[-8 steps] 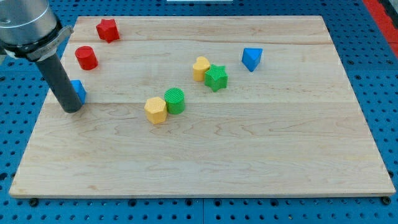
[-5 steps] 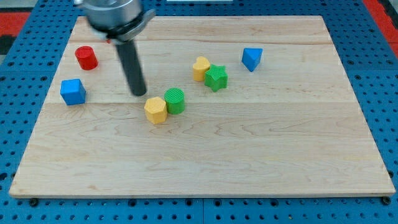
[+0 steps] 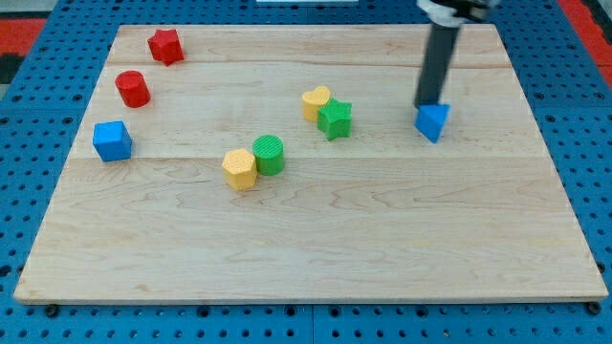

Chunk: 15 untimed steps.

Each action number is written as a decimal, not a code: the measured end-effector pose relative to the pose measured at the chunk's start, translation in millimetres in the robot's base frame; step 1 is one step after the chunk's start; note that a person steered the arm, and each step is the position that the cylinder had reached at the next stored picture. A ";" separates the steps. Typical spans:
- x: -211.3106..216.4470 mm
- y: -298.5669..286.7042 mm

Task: Move blue triangle to the bottom of blue cube

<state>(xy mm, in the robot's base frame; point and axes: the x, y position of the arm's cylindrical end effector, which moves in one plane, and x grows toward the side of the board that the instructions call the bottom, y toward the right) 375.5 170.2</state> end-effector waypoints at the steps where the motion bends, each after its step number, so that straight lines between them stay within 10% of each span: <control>1: 25.1 0.1; 7: 36.9 78.3; 11: 40.4 20.5; 15: 81.1 -173.8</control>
<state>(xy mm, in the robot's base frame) 456.7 -3.6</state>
